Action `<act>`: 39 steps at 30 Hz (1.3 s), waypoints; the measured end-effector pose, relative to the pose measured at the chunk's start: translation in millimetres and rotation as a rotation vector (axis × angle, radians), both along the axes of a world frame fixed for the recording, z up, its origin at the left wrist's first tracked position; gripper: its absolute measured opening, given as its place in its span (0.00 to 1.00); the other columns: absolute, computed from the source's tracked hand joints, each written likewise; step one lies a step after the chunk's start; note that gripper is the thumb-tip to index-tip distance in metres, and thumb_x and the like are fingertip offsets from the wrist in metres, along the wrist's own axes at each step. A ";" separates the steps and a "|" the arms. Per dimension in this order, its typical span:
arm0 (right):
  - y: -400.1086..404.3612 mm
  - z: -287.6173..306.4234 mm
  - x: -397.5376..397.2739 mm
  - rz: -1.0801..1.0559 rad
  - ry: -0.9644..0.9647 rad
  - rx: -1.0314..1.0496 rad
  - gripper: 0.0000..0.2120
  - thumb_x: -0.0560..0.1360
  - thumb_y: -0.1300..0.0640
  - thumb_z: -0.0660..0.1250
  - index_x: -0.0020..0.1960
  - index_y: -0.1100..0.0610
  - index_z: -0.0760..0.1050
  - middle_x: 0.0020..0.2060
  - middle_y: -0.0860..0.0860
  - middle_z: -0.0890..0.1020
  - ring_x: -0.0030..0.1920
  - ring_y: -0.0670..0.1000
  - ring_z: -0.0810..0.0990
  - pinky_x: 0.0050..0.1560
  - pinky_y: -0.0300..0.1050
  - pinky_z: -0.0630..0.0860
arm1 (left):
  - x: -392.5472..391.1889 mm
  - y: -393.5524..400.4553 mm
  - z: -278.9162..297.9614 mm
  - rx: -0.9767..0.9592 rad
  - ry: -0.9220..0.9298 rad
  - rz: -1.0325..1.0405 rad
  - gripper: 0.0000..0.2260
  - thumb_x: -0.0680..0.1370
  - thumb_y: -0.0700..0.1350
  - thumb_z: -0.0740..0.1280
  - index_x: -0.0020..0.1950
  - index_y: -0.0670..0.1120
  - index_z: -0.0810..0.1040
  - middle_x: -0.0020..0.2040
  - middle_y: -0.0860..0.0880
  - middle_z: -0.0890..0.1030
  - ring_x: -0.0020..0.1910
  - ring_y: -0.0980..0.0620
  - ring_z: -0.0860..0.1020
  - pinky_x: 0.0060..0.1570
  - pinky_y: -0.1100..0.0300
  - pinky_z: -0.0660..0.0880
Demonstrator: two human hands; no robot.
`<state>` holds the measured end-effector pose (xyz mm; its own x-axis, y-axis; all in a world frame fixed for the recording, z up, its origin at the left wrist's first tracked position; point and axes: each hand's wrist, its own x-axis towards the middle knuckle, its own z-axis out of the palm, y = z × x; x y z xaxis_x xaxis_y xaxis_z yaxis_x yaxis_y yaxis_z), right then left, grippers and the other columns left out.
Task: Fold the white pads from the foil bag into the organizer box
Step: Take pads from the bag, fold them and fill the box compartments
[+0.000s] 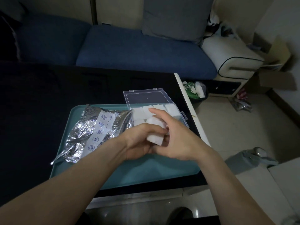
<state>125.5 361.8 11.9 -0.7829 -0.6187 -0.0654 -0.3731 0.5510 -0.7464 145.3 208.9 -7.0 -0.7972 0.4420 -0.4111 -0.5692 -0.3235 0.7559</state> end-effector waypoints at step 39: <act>49.2 -7.3 -10.3 0.005 -0.209 -0.049 0.24 0.64 0.58 0.72 0.61 0.50 0.77 0.54 0.43 0.82 0.60 0.44 0.80 0.59 0.46 0.78 | 5.6 30.4 -8.6 -0.159 0.025 -0.157 0.09 0.64 0.35 0.64 0.44 0.42 0.73 0.34 0.45 0.75 0.29 0.52 0.72 0.20 0.66 0.62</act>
<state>115.1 411.0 4.6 -0.7524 -0.6290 -0.1956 -0.2103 0.5108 -0.8336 150.9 239.3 -15.6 -0.7349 0.4928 -0.4660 -0.5832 -0.1085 0.8050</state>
